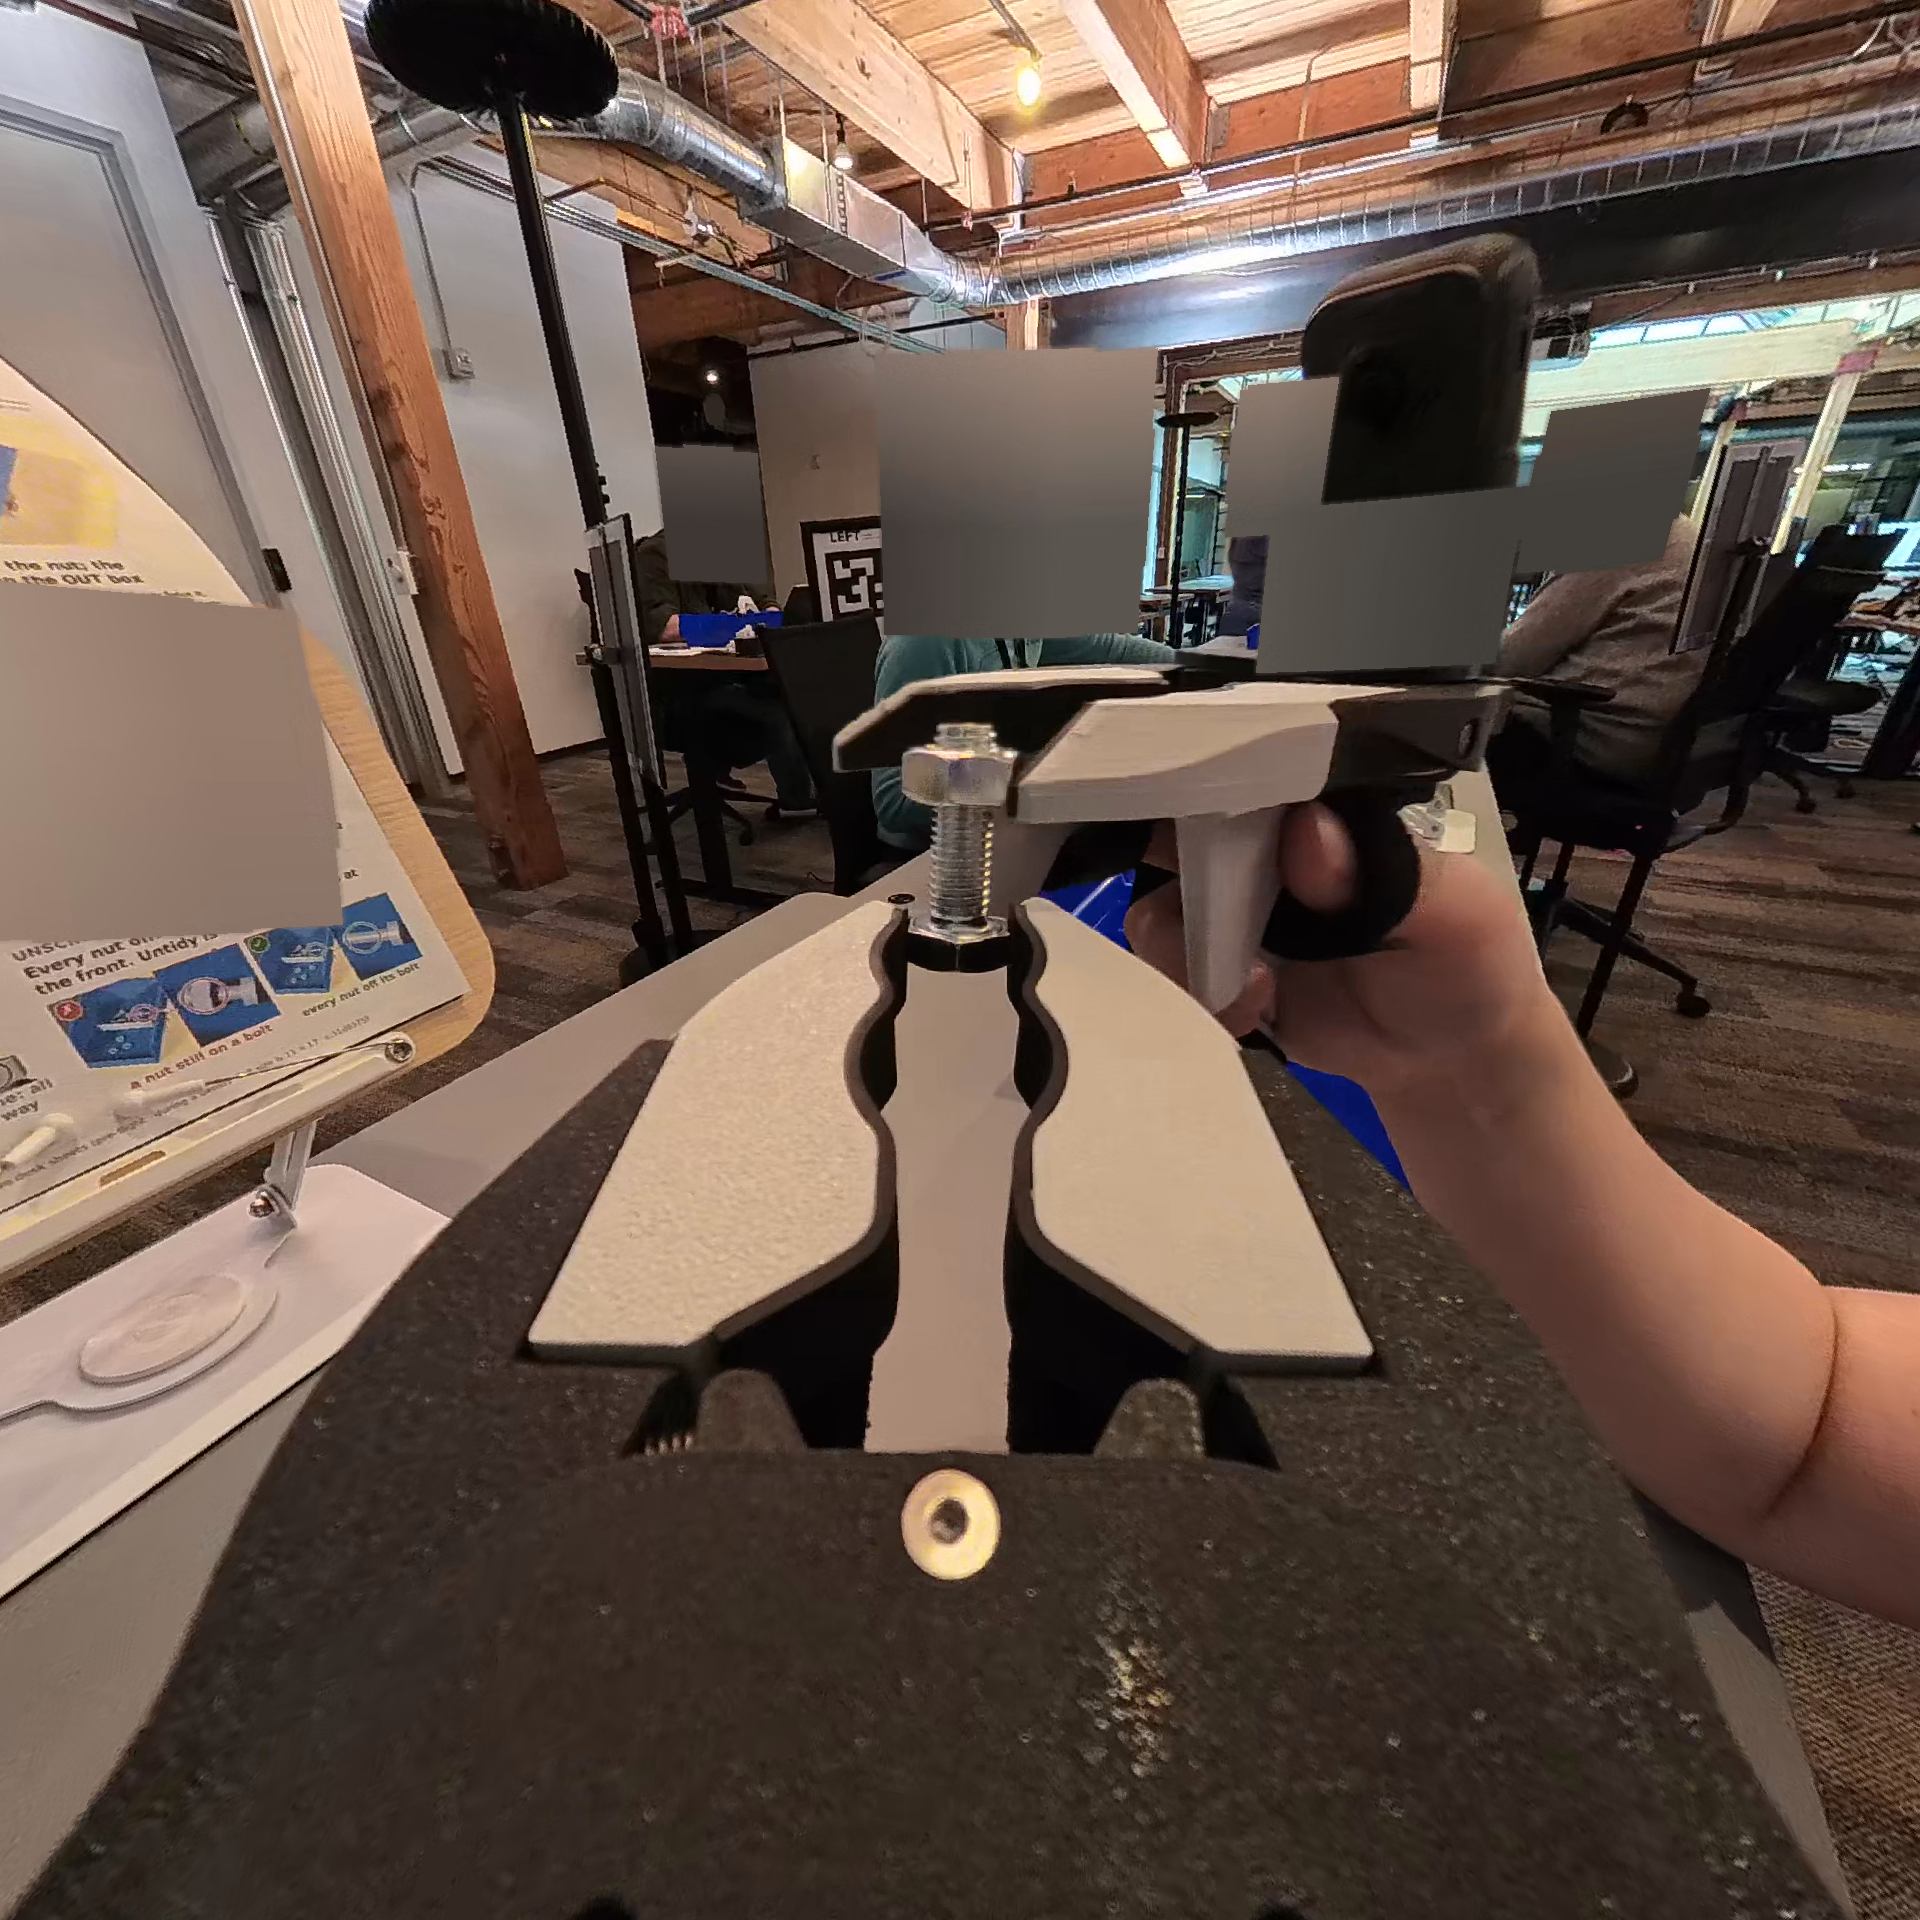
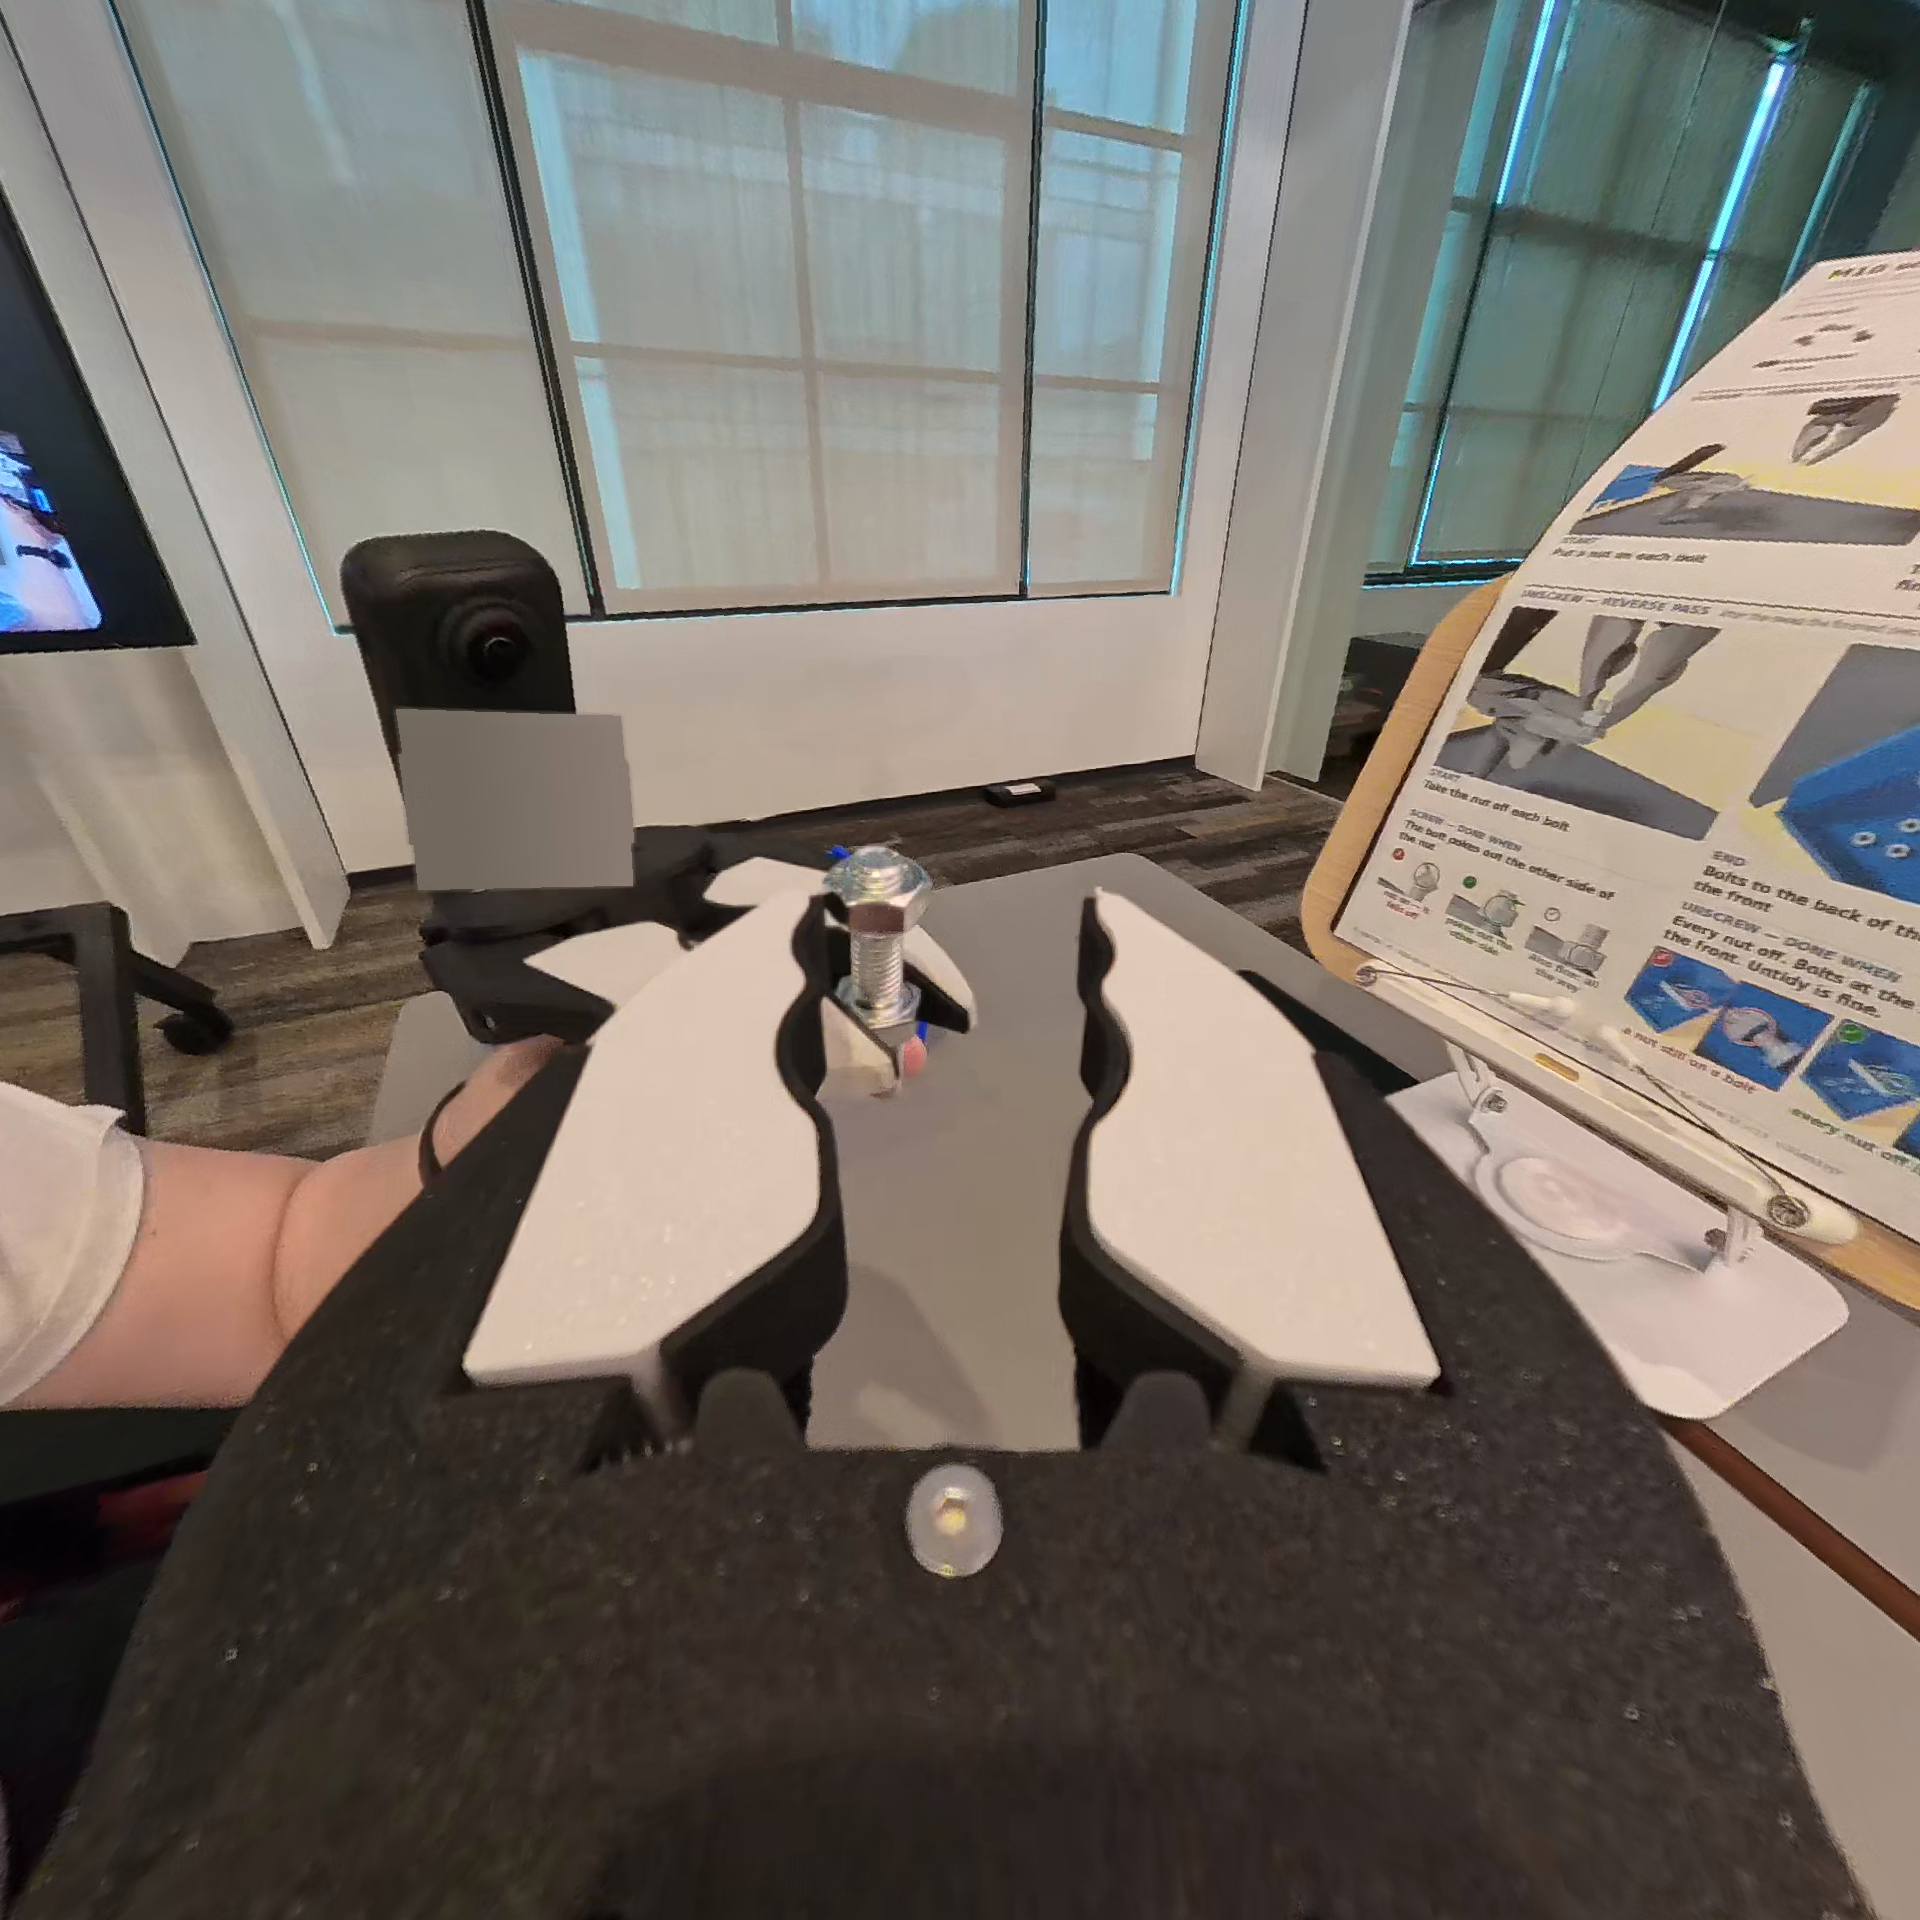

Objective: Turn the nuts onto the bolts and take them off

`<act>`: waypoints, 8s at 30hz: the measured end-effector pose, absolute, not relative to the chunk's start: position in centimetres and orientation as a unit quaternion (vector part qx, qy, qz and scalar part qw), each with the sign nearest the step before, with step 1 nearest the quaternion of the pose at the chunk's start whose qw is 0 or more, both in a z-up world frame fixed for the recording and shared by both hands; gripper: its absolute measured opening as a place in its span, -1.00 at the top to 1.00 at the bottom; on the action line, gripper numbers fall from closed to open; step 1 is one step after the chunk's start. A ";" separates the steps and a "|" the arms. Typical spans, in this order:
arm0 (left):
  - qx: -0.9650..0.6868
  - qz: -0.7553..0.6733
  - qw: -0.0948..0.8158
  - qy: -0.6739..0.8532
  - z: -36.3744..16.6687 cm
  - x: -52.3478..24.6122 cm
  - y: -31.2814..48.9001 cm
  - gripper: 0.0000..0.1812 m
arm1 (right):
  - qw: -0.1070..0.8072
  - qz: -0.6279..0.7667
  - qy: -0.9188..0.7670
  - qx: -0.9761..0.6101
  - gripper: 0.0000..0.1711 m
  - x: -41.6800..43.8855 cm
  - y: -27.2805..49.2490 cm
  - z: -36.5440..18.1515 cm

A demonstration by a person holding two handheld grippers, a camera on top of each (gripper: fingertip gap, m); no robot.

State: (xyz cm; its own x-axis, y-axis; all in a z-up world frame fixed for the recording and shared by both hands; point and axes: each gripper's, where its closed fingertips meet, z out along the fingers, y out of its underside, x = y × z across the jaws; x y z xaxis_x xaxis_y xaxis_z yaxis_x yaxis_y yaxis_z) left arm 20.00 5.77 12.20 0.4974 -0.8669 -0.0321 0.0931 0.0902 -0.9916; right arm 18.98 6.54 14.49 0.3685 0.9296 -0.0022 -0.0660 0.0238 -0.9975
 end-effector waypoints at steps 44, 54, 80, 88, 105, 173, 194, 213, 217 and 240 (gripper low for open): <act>-0.562 -0.374 0.655 0.339 12.6 19.7 5.6 0.80 | 0.592 0.456 -0.362 -0.558 0.56 20.3 6.9 15.1; -0.565 -0.372 0.652 0.343 12.3 20.0 5.6 0.80 | 0.580 0.458 -0.380 -0.557 0.50 19.5 6.3 14.8; -0.576 -0.322 0.659 0.360 11.3 20.3 6.4 0.80 | 0.554 0.424 -0.381 -0.606 0.47 20.3 6.3 13.9; -0.595 -0.204 0.668 0.397 8.5 21.3 8.0 0.80 | 0.502 0.361 -0.350 -0.704 0.46 21.7 7.7 10.8; -0.598 -0.113 0.661 0.440 6.5 22.0 8.5 0.80 | 0.471 0.331 -0.380 -0.724 0.80 21.4 7.5 9.2; -0.723 -0.235 0.408 0.505 -12.0 13.6 2.1 0.80 | 0.232 0.424 -0.539 -0.690 0.80 14.0 2.0 -10.4; -0.720 -0.238 0.428 0.491 -11.0 13.4 2.3 0.80 | 0.225 0.446 -0.472 -0.726 0.80 13.8 1.9 -9.3; -0.718 -0.216 0.437 0.496 -11.4 13.5 2.5 0.80 | 0.215 0.463 -0.363 -0.779 0.53 14.0 2.2 -9.4; -0.718 -0.231 0.435 0.492 -11.2 13.5 2.3 0.80 | 0.228 0.450 -0.399 -0.766 0.80 13.8 2.0 -9.3; -0.683 -0.174 0.491 0.511 -11.2 13.9 2.1 0.80 | 0.277 0.463 -0.214 -0.814 0.56 15.7 2.5 -8.8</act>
State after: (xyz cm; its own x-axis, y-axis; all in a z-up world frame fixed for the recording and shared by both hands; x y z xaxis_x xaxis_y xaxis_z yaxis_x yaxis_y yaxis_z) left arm 13.88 2.11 -11.23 0.4166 -0.8700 -0.2638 -0.5274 0.0051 -0.8496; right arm 15.68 2.49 -8.79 0.4795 0.6054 -0.6352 0.0923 -0.7546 -0.6496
